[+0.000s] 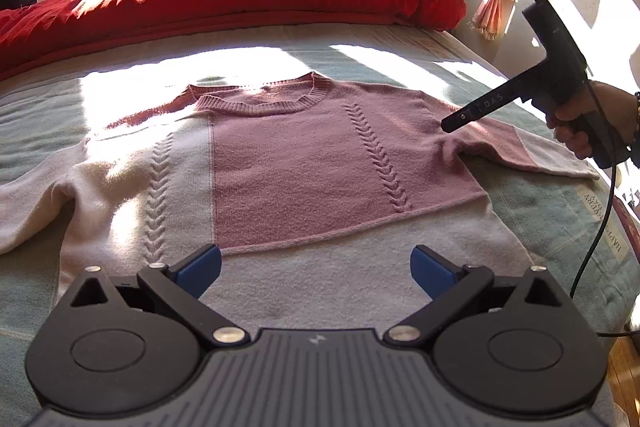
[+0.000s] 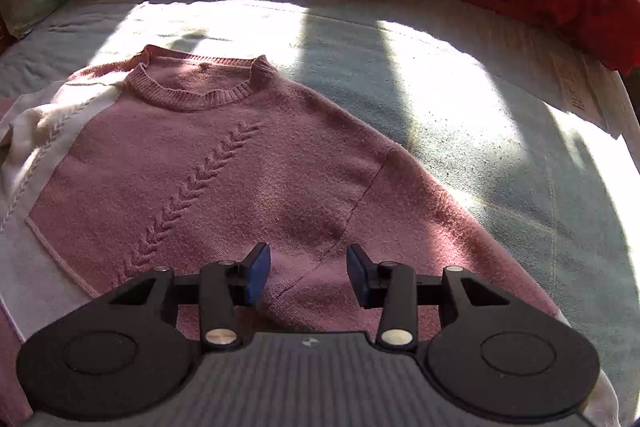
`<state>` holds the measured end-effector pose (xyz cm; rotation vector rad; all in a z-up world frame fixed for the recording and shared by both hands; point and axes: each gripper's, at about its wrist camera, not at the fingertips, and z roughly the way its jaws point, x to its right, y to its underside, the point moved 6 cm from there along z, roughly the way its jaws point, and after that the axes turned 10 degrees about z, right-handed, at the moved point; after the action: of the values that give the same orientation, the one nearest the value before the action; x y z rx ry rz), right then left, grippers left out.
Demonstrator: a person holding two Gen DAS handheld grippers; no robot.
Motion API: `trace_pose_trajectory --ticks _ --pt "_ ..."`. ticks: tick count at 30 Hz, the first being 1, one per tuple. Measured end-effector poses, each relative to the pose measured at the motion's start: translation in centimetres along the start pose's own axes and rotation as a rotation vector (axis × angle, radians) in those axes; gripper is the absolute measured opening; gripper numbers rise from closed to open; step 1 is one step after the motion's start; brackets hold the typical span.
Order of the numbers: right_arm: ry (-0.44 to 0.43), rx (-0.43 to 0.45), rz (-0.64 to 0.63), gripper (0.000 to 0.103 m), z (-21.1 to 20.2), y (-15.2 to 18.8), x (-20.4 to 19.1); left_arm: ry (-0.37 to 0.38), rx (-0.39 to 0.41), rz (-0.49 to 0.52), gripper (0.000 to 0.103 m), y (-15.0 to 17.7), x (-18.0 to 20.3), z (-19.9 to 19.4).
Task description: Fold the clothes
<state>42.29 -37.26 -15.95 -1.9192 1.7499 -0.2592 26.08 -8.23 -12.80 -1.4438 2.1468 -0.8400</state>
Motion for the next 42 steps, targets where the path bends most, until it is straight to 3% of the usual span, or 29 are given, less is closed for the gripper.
trace_pose_trajectory --ticks 5,8,12,18,22,28,32,34,35,36,42 --pt "-0.036 0.068 0.333 0.056 -4.4 1.4 6.6 0.011 0.004 0.015 0.1 -0.2 1.2 -0.9" --pt "-0.006 0.096 0.497 0.057 -6.5 4.2 11.0 0.025 0.009 0.04 0.1 -0.5 2.3 -1.1" --pt "-0.032 0.163 0.775 0.064 -9.0 9.1 16.6 0.042 0.005 0.067 0.1 -0.6 3.9 -1.1" --pt "-0.092 0.256 1.144 0.065 -9.8 16.1 23.3 0.05 -0.015 0.111 0.1 -0.8 5.8 -0.7" --pt "-0.131 0.311 1.277 0.066 -8.3 18.3 25.6 0.047 -0.028 0.135 0.1 -1.0 6.8 -0.4" --pt "-0.154 0.429 1.325 0.066 -7.3 17.7 27.8 0.035 -0.048 0.154 0.1 -1.4 7.9 0.2" --pt "-0.13 0.446 1.29 0.065 -6.9 16.4 28.9 0.039 -0.042 0.173 0.1 -1.9 8.6 0.3" --pt "-0.057 0.421 1.206 0.05 -7.1 15.4 29.0 0.044 -0.037 0.182 0.1 -2.0 8.9 0.4" --pt "-0.009 0.404 1.153 0.027 -7.2 14.9 29.0 0.045 -0.037 0.189 0.1 -2.0 9.1 0.5" --pt "0.042 0.386 1.089 0.013 -7.2 14.3 28.9 0.045 -0.041 0.193 0.1 -2.0 9.3 0.7" --pt "0.165 0.412 0.818 0.01 -9.6 10.2 28.0 0.051 -0.053 0.202 0.1 -1.7 9.8 1.1"
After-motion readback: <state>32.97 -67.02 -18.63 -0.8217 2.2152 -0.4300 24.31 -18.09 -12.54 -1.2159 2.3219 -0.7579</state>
